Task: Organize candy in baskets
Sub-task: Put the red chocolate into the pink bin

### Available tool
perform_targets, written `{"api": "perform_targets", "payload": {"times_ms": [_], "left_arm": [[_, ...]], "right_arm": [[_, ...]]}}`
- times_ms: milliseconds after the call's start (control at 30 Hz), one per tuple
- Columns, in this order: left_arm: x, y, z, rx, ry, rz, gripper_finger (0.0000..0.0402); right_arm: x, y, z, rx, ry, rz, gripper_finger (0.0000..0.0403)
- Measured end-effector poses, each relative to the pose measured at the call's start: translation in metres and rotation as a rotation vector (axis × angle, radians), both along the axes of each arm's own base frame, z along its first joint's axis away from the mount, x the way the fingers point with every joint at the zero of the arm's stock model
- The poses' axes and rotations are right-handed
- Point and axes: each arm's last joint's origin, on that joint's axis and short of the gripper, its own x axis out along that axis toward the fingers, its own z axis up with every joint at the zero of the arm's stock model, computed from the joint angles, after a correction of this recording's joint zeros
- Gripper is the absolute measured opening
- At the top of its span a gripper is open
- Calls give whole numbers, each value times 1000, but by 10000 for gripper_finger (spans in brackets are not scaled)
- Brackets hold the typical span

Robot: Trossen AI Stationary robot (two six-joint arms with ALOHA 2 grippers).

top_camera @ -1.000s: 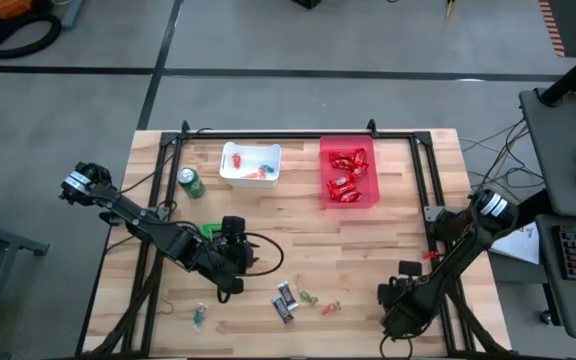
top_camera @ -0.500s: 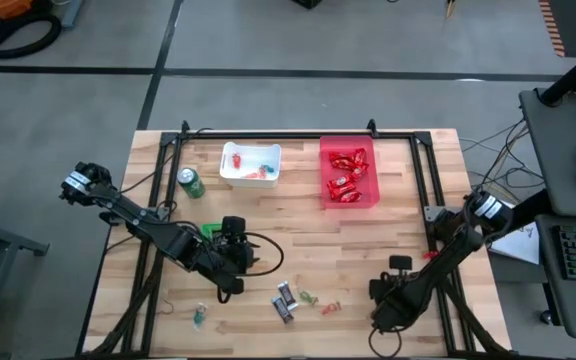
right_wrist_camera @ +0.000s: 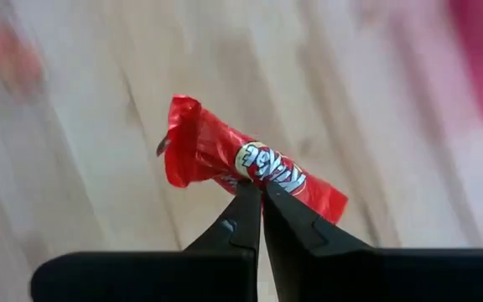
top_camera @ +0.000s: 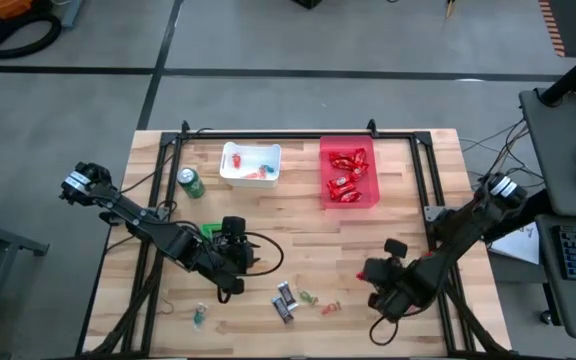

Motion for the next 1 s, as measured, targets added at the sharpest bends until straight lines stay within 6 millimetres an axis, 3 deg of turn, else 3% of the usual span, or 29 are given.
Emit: {"api": "perform_targets", "payload": {"times_ms": [200, 367, 467, 667, 800, 1000], "left_arm": [[3, -1, 2, -12, -33, -8, 129], [6, -3, 6, -6, -70, -36, 130], [6, -3, 6, -10, -72, -36, 130], [5, -4, 5, -59, -56, -35, 130], [5, -4, 5, -63, -57, -33, 130], [5, -4, 4, -63, -58, -33, 130]], "right_arm": [[8, -19, 32, -142, -430, -171, 8], [24, -55, 47, -306, -568, -298, 8], [38, -80, 47, -306, -484, -337, 8], [55, -104, 27, -14, -166, -254, 10], [57, -104, 24, 167, -116, -336, 34], [64, -98, 7, 185, -65, -408, 124]]}}
